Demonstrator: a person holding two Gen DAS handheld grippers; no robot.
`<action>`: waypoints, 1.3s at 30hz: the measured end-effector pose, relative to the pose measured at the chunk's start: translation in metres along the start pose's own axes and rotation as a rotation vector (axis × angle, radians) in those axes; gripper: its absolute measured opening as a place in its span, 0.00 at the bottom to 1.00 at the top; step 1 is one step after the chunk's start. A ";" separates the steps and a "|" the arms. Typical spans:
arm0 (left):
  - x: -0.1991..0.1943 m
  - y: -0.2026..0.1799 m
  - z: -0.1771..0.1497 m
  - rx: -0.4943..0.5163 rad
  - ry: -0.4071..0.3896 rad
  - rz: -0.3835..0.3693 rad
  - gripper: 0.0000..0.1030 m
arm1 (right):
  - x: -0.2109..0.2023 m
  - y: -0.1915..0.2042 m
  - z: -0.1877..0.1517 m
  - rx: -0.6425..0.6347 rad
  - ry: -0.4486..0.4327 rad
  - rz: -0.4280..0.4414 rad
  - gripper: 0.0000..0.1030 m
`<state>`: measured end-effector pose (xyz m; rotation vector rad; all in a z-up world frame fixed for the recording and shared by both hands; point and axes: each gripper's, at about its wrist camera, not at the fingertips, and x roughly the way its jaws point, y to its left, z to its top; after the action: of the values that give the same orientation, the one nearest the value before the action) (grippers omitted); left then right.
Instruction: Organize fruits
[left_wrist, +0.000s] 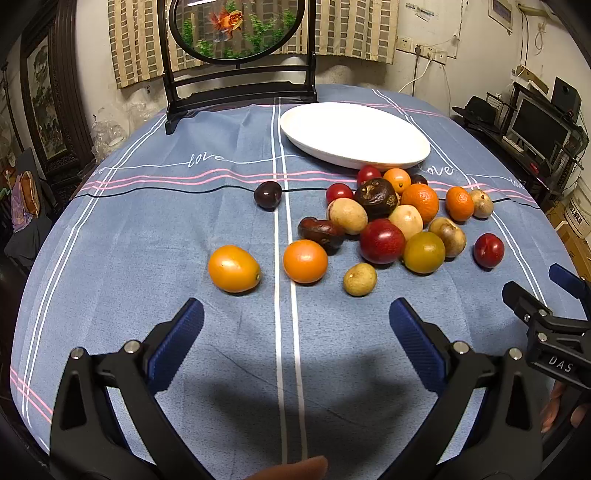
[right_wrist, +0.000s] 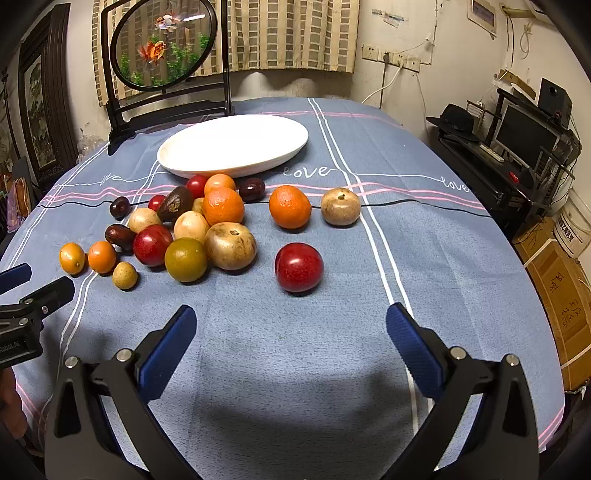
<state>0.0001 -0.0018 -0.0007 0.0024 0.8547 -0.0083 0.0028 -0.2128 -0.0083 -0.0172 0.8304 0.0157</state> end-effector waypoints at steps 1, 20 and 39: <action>-0.001 0.001 0.000 0.000 0.001 0.001 0.98 | 0.000 0.000 0.000 0.000 0.000 0.000 0.99; 0.001 0.002 0.000 -0.022 0.014 -0.010 0.98 | 0.000 -0.001 0.000 0.001 0.002 0.000 0.99; 0.003 0.001 -0.002 -0.012 0.022 -0.001 0.98 | 0.001 -0.002 -0.002 0.000 0.003 0.000 0.99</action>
<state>0.0008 -0.0012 -0.0048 -0.0090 0.8763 -0.0039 0.0025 -0.2146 -0.0101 -0.0170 0.8335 0.0156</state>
